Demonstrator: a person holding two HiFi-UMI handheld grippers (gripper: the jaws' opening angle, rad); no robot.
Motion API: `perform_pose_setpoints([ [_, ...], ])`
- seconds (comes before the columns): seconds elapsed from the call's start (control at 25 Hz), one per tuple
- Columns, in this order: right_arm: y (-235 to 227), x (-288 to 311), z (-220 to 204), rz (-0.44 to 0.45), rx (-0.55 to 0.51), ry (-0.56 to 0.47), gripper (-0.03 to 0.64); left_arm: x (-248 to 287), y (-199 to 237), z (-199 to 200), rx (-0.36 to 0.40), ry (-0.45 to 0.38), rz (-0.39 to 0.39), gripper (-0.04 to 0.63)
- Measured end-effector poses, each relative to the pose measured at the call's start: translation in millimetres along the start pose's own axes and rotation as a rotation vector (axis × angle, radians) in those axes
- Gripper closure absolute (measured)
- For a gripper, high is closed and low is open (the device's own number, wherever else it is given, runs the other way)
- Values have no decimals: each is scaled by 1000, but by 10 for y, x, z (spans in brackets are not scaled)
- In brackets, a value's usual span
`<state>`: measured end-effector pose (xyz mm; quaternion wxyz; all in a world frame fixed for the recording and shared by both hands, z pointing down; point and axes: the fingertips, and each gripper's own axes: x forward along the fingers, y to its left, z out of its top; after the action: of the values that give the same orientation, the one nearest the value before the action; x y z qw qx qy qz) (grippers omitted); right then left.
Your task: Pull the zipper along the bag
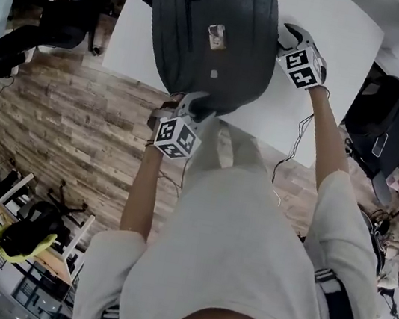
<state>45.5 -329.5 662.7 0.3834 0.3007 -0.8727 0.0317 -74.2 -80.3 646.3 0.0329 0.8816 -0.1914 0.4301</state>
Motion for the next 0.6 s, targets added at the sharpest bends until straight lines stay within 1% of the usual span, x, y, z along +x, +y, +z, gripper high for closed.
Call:
perform_pose_setpoints([
  [0.24,1,101,136,29,-92,29,424,5,1,13,-1,-12,-5,405],
  [0.32,32,119,157,14,-139,32,500,14,10,17,-4,-15,-4,405],
  [0.36,51,122,163,4,-166,32,550,20,13,16,-7,-16,-4,405],
  [0.44,70,111,163,-11,-208,37,603,28,17,12,-14,-15,-5,405],
  [0.6,83,60,117,-31,-314,92,603,32,31,10,-27,-10,0,405],
])
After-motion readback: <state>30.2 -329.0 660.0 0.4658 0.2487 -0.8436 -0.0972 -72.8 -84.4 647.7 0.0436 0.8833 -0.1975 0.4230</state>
